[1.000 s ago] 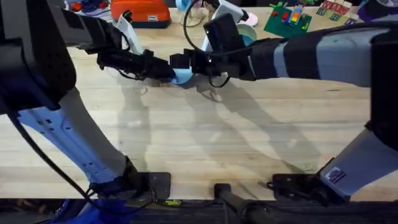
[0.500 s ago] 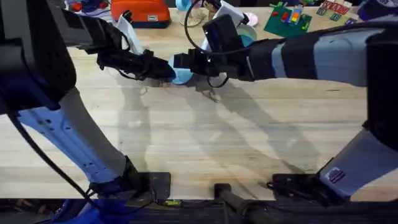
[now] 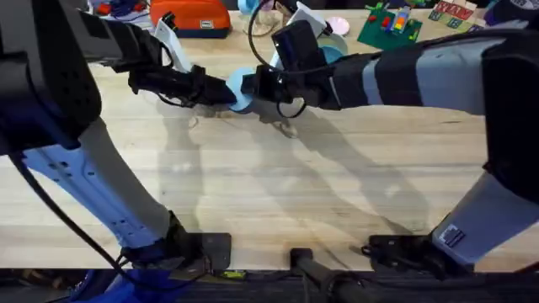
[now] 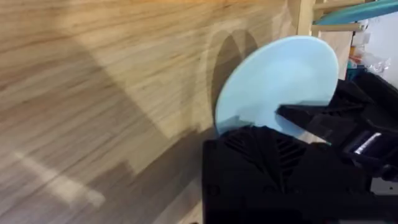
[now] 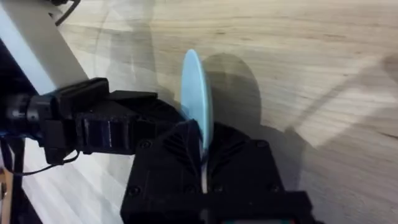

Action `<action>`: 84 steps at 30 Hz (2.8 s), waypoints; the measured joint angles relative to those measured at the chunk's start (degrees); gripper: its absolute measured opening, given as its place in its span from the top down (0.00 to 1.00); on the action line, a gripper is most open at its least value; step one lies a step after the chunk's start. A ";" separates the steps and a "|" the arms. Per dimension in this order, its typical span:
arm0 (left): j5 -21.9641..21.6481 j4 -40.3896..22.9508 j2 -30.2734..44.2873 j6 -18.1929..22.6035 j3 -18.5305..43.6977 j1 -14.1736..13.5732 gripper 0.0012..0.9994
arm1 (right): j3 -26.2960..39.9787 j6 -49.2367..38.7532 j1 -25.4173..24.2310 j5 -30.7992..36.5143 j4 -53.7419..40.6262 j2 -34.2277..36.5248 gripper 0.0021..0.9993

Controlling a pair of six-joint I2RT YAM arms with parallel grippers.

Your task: Pick up the plates from the table one by one and place each into a slot on the dish rack.

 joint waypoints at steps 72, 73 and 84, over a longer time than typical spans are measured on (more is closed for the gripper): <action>-33.29 -19.74 -57.53 -1.48 -0.15 -8.61 0.02 | 24.29 -53.18 -1.64 14.36 -62.81 -32.85 0.97; -33.60 -19.72 -57.53 -1.54 -0.15 -8.59 0.01 | 24.64 -53.95 -1.64 14.42 -63.29 -32.85 0.97; -34.12 -19.74 -57.53 -1.55 -0.15 -8.59 0.00 | 30.20 -62.53 -5.89 14.75 -66.45 -32.85 0.97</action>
